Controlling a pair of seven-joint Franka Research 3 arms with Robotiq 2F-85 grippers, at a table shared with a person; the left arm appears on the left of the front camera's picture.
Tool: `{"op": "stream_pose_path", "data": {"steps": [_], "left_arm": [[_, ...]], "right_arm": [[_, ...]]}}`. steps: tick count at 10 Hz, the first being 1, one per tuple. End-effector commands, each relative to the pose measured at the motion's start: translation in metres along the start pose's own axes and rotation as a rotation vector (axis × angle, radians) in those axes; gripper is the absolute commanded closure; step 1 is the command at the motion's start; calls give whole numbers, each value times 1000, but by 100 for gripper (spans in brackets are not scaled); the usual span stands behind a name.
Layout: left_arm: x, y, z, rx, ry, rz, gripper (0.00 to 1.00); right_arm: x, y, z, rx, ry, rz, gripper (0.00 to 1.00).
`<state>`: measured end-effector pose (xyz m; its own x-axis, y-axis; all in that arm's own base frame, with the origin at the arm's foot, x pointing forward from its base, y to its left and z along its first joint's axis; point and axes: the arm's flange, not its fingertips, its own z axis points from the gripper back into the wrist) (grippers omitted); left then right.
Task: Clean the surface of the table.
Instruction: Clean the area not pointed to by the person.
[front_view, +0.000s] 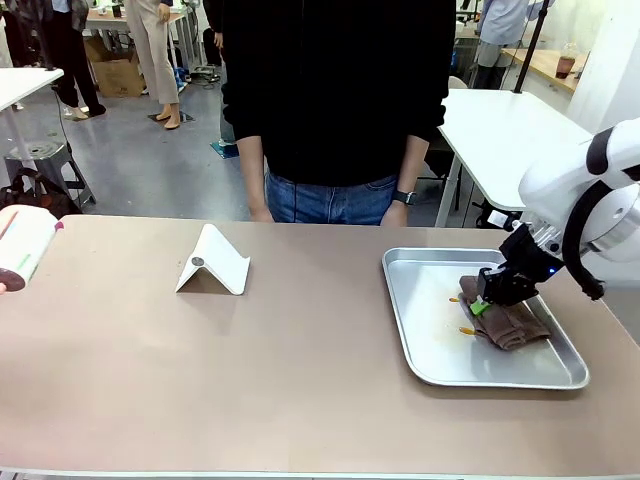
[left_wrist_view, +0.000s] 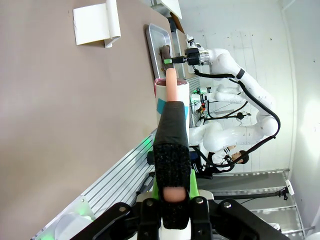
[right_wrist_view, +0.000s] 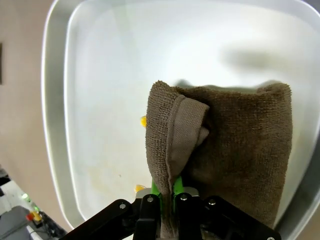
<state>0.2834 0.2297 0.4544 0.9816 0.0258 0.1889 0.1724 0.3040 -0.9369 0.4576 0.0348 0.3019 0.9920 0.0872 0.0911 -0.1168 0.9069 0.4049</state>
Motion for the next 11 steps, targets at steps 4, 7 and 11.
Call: {"op": "stream_pose_path", "data": {"steps": [4, 7, 11], "left_arm": [[-2, -5, -2, -1, -9, 10, 79], [-2, -5, -2, -1, -9, 10, 79], [-2, -5, -2, -1, -9, 10, 79]], "right_arm": [[-10, 27, -38, 131, 91, 74, 91], [-18, 47, -49, 154, 172, 130, 91], [-26, 55, -52, 129, 183, 207, 91]]}}
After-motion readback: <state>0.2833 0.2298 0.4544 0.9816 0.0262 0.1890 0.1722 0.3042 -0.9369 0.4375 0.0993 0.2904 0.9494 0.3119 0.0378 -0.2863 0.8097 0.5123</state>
